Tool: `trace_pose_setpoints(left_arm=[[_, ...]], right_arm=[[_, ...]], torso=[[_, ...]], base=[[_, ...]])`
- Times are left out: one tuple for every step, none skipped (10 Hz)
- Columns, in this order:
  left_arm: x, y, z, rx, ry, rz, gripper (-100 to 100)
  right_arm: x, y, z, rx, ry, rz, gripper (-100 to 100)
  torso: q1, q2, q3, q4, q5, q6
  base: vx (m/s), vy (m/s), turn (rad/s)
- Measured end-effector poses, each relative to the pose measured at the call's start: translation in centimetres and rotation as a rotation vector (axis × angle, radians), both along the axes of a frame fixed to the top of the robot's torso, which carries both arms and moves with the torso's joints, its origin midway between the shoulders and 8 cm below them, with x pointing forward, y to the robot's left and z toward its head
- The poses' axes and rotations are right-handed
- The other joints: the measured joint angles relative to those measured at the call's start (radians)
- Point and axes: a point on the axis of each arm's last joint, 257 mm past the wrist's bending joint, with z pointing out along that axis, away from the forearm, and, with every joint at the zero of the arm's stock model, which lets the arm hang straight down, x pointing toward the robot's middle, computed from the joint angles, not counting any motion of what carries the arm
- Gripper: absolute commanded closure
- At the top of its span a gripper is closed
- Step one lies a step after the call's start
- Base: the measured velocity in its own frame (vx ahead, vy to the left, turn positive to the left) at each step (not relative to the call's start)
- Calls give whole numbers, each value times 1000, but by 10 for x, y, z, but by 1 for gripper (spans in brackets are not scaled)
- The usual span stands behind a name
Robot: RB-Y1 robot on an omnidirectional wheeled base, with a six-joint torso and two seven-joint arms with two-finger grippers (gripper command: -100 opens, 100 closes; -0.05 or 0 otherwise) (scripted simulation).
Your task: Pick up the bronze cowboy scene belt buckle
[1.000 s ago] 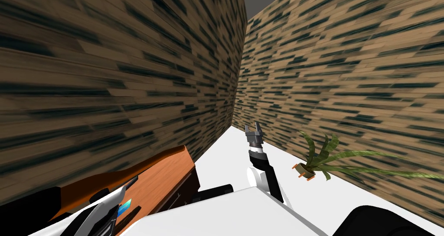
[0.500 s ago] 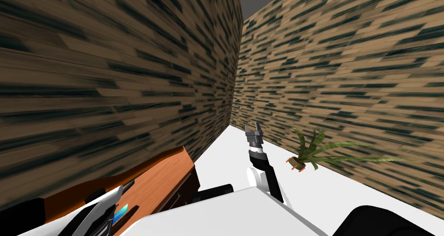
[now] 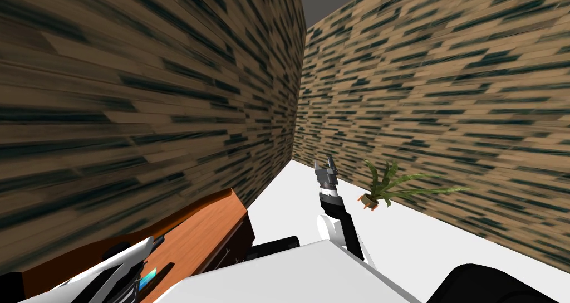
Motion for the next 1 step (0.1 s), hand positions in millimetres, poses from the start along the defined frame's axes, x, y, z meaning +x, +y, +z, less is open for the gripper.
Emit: trace_pose_setpoints(left_arm=[[0,0,0,-1,0,2,0]], right_arm=[[0,0,0,0,0,0,0]], torso=[[1,-1,-1,0,0,-1]], base=[[0,0,0]])
